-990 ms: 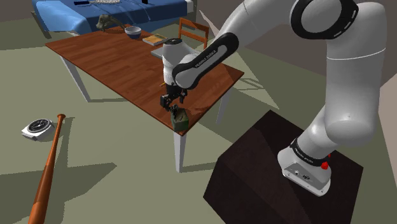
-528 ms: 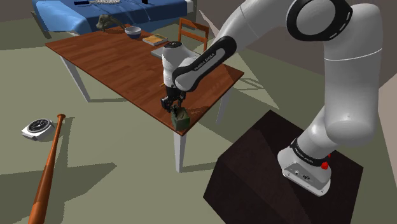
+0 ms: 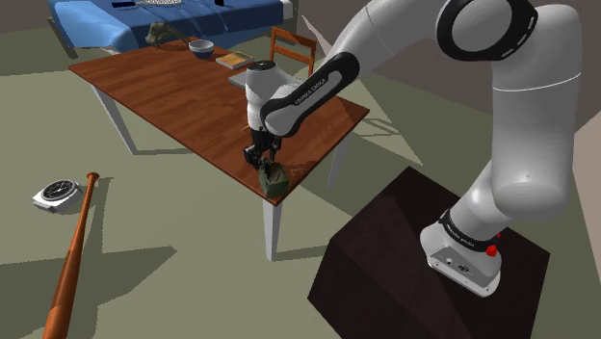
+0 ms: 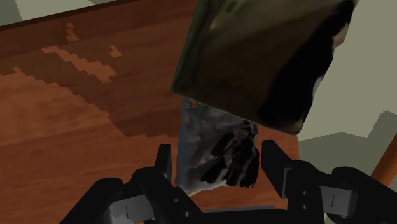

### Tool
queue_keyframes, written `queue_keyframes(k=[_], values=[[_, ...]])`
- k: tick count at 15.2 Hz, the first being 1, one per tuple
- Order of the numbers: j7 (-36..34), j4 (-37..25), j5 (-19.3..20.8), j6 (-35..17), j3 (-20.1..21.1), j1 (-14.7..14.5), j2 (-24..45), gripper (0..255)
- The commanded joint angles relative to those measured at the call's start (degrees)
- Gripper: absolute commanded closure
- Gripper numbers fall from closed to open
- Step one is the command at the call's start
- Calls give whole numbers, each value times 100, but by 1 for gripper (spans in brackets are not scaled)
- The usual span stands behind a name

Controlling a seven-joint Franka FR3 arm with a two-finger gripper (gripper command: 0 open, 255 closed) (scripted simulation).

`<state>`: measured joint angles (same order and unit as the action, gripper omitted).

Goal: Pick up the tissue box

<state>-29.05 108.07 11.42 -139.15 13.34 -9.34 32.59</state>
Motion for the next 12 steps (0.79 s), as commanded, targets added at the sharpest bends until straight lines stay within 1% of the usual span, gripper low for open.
queue_keyframes(k=[1,12], values=[[25,4,-33,95,25,21,-102,255],[155,-49,-234,711,158,116,-678,255]])
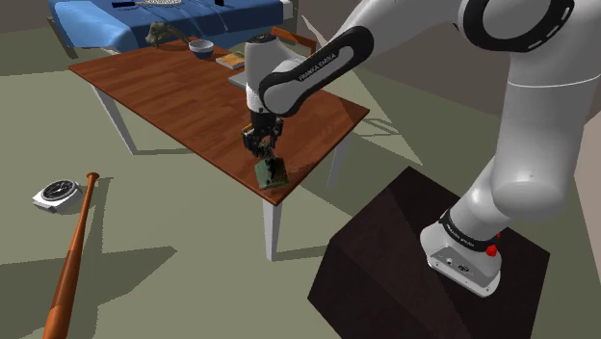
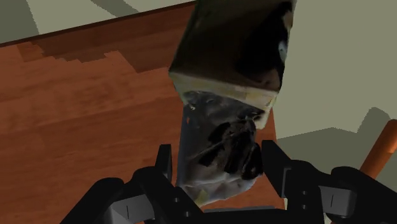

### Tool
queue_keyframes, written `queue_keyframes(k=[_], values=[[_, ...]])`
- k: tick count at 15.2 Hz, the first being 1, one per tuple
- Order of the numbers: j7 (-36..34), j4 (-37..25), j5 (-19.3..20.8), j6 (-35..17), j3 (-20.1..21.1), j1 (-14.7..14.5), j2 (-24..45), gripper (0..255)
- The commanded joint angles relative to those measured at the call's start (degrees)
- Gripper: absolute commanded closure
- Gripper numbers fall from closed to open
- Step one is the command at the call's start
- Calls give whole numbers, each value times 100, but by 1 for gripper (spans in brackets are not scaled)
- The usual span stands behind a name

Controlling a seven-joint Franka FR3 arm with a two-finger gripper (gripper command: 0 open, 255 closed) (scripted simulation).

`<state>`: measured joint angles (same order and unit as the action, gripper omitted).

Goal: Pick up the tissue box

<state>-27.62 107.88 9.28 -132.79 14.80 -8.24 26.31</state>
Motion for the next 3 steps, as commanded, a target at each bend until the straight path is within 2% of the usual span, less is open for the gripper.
queue_keyframes(k=[1,3], values=[[23,-42,-37,134,22,13,-98,255],[25,-44,-40,143,23,14,-105,255]])
